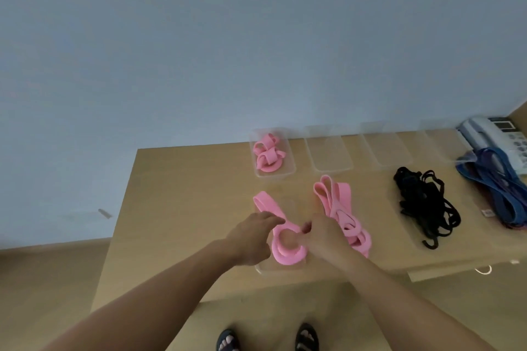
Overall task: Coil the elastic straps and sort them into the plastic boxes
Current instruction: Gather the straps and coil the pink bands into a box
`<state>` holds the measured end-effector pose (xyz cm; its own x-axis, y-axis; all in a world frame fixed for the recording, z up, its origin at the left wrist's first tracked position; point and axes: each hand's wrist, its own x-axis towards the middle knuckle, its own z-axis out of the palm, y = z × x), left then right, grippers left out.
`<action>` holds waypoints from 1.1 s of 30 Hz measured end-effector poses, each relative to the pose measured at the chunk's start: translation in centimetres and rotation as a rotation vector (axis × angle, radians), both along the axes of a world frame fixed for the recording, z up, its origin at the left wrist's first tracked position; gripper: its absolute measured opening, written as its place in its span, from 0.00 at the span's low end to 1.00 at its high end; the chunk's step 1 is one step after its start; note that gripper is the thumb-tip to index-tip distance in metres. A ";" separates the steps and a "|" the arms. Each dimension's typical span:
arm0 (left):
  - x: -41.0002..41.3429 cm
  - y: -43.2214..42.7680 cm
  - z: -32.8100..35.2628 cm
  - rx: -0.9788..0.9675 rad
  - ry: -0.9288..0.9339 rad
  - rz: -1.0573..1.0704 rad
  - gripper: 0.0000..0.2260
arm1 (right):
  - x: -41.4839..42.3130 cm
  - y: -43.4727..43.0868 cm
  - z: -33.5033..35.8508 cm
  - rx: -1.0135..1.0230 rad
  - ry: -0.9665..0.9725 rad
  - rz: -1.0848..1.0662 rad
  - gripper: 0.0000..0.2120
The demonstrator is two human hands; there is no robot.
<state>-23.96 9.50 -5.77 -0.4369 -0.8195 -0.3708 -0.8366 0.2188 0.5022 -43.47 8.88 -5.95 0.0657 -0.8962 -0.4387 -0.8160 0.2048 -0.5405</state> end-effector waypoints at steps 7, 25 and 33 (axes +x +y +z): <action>0.2 -1.0 4.7 -0.217 0.202 0.186 0.24 | 0.3 -3.5 6.2 0.031 -0.516 -0.246 0.05; -2.6 -3.4 21.7 -0.216 0.807 0.519 0.06 | -1.3 -5.6 22.7 -0.590 -0.693 0.174 0.16; -2.4 -3.5 24.7 0.080 0.970 0.526 0.24 | -1.9 -6.0 24.7 -0.461 -0.940 0.144 0.05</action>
